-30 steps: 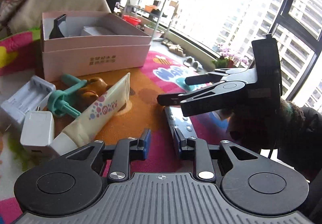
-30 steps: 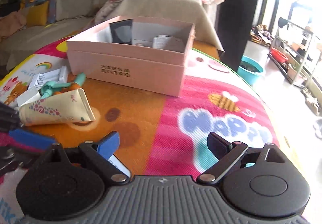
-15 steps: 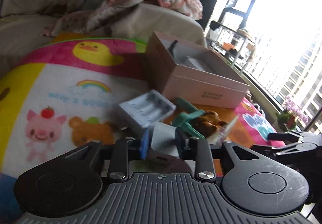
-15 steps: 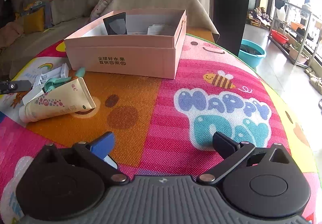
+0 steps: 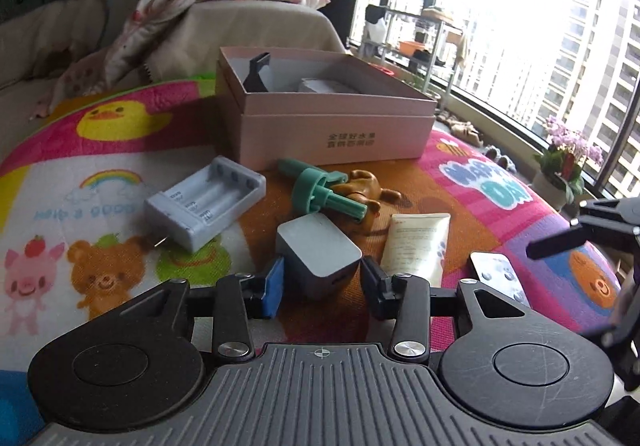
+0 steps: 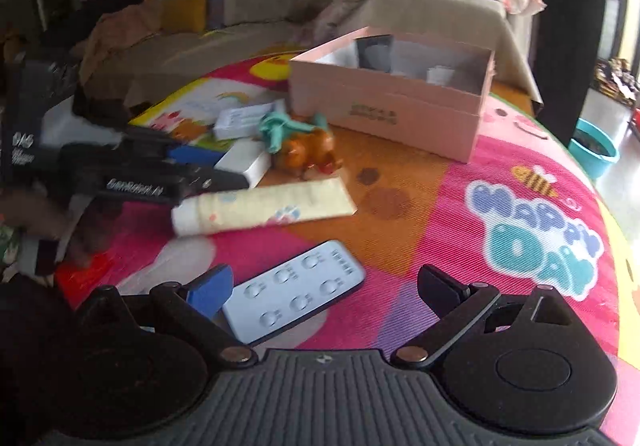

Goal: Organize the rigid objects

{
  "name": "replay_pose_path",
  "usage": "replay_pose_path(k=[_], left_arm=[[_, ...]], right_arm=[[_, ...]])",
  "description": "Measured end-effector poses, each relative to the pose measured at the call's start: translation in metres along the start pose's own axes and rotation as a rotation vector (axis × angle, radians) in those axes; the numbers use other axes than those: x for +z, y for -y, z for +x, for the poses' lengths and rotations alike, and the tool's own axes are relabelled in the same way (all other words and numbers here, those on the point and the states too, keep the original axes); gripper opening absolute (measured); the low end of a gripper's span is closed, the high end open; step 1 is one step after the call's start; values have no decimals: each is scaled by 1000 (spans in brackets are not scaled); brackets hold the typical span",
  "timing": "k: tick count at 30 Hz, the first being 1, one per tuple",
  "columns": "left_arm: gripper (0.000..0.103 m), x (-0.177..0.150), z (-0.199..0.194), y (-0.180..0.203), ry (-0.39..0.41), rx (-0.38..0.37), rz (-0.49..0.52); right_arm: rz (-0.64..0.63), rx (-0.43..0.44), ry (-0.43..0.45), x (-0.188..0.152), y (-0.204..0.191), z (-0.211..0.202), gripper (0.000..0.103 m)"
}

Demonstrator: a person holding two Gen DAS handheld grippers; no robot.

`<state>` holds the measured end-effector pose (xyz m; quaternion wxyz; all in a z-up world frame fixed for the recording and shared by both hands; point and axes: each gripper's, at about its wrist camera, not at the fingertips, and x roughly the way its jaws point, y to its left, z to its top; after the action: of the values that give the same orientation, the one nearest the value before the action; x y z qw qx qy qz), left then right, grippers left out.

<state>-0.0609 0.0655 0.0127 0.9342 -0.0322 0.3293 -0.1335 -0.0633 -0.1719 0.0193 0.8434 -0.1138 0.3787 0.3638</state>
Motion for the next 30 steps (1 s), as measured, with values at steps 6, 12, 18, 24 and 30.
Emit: replay_pose_path(k=[6, 12, 18, 24, 30], left_arm=[[45, 2, -3, -6, -2, 44, -15], [47, 7, 3, -7, -6, 21, -47], [47, 14, 16, -1, -4, 50, -24], [46, 12, 15, -3, -4, 60, -12], [46, 10, 11, -10, 5, 50, -33]], right_arm=[[-93, -155, 10, -4, -4, 4, 99], [150, -163, 10, 3, 37, 13, 95], [155, -218, 60, 17, 22, 34, 92], [154, -228, 84, 29, 25, 45, 78], [45, -236, 53, 13, 29, 24, 77]])
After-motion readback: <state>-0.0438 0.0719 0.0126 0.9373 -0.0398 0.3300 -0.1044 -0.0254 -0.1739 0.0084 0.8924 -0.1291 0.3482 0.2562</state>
